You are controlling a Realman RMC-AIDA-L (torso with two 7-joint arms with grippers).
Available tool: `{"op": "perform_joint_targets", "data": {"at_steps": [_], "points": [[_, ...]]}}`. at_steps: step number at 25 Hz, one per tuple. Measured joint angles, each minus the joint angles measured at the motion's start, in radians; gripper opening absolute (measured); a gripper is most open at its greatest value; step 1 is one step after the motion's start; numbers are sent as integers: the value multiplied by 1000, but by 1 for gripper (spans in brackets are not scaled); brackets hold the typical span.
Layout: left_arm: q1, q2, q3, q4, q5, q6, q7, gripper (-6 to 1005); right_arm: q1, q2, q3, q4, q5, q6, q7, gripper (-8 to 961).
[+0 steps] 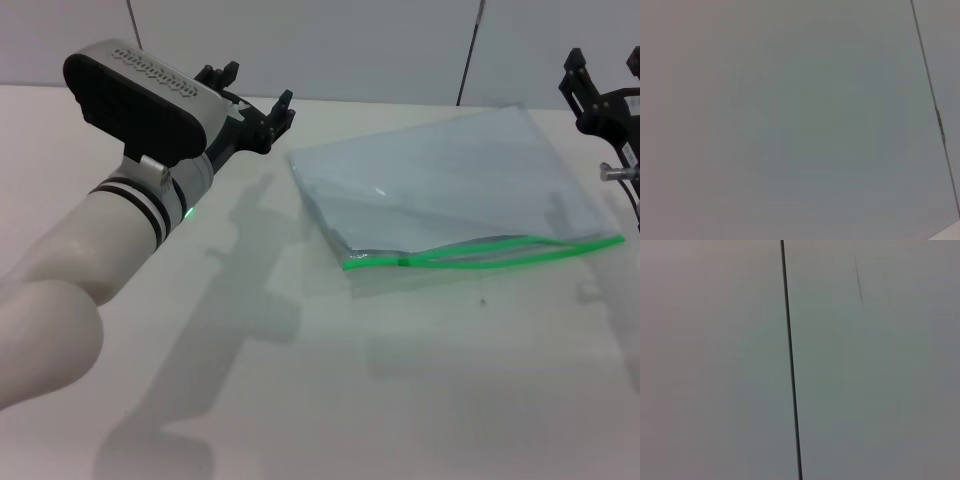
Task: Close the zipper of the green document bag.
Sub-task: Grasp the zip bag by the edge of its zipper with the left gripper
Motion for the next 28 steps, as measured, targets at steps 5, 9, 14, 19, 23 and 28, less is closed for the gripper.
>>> {"op": "perform_joint_targets", "data": {"at_steps": [5,9,14,19,23,28], "points": [[0,0,0,0,0,0,0,730,0,0,1,4,0,1,1,754],[0,0,-2,0,0,-1,0,730,2,0,2,6,0,1,1,754],[0,0,-5,0,0,-1,0,730,6,0,1,8,0,1,1,753],[0,0,-5,0,0,-1,0,730,6,0,0,8,0,1,1,753],[-1,0,-7,0,0,-1,0,730,6,0,0,8,0,1,1,753],[-1,0,-8,0,0,-1,0,731,8,0,0,7,0,1,1,752]]}}
